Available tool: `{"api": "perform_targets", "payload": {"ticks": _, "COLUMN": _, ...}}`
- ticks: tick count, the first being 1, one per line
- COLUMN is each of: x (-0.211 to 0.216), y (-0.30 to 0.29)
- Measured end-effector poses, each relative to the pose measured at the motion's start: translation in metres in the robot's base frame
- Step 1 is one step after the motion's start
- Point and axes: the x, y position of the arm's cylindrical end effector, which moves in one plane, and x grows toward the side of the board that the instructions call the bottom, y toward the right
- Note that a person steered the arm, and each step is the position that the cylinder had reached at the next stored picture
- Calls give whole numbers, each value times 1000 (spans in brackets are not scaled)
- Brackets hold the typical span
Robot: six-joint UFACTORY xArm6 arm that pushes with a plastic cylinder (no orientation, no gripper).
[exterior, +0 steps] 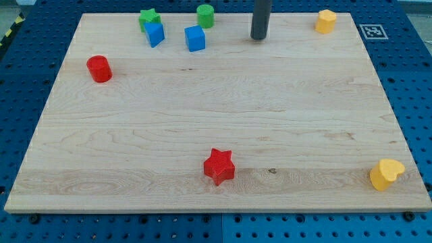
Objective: Place the green circle parallel to green star
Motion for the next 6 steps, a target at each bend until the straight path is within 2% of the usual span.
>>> {"api": "perform_targets", "payload": {"ticks": 2, "x": -48, "y": -27}}
{"api": "perform_targets", "payload": {"ticks": 4, "x": -49, "y": -108}}
{"api": "perform_targets", "payload": {"ticks": 6, "x": -46, "y": -126}}
